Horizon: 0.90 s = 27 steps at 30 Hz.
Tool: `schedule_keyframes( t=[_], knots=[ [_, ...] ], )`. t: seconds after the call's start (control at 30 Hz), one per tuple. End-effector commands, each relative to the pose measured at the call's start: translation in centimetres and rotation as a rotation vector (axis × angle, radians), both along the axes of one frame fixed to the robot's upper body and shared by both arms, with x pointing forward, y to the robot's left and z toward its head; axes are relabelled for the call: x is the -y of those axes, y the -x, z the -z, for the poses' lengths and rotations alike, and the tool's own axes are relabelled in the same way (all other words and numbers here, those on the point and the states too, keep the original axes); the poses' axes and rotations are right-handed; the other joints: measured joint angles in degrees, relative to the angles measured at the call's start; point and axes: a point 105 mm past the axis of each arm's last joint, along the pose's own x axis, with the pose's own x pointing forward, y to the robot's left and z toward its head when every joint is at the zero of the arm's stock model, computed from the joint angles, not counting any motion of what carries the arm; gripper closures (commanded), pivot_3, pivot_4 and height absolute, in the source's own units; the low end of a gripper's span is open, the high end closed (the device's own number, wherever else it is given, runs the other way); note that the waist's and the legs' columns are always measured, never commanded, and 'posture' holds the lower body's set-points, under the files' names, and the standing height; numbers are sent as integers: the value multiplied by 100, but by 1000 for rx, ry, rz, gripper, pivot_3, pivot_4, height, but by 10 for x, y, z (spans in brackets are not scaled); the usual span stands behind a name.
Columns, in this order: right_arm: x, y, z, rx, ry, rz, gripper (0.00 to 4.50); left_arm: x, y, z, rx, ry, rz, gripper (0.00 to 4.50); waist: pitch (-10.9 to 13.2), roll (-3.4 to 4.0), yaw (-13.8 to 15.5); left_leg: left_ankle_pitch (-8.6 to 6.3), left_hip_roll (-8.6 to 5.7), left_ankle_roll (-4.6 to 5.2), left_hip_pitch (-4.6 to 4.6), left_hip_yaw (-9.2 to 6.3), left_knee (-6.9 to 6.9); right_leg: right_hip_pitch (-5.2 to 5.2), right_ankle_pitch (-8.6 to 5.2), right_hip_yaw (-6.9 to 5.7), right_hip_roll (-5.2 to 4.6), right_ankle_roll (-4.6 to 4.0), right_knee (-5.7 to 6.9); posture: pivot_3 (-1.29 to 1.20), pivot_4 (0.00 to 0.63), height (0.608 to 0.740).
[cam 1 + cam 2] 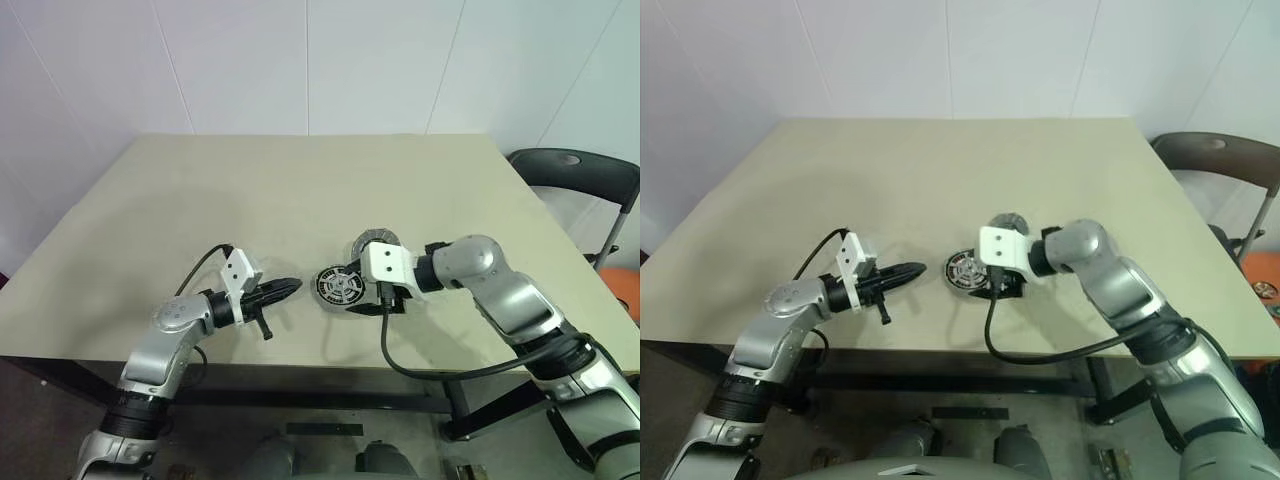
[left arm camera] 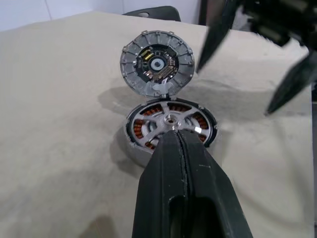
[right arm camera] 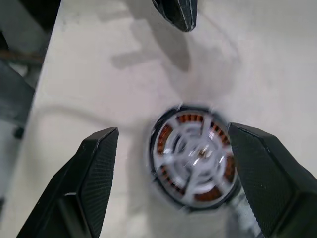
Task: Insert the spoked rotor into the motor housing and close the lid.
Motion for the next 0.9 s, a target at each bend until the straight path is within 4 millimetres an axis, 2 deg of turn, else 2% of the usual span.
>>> schedule_keyframes(
  t=[0.03,0.2,0.37,0.5,0.8,0.9],
  knots=[
    [-4,-7,2,89,111,-77,781,-7,5,-15,77,-23,4,4466,0,0,-3,0,0,0,0,0,0,0,0,0,0,0,-1,0,0,740],
    [2,-17,25,129,252,-143,781,-19,3,-15,85,-37,-54,4466,1,1,-6,0,0,0,3,1,3,3,0,0,1,-1,1,0,0,740],
    [4,-22,35,152,308,-188,781,-22,4,-23,108,-42,-61,4466,2,3,-15,0,0,0,3,2,-2,0,0,1,1,-1,1,0,0,740],
    [5,-27,35,170,318,-194,781,-18,7,-34,127,-36,-63,4466,1,3,-18,1,1,-1,5,1,0,2,0,1,3,-1,3,0,0,740],
    [11,-31,32,182,326,-182,781,-9,5,-43,116,-35,-58,4466,2,3,-12,3,11,-4,13,1,1,5,4,4,18,-9,10,0,0,740],
    [12,-31,34,178,328,-179,1404,-10,4,-42,112,-36,-59,4500,1,3,-16,3,11,-5,13,2,0,4,4,8,18,-9,10,0,0,740]
  ],
)
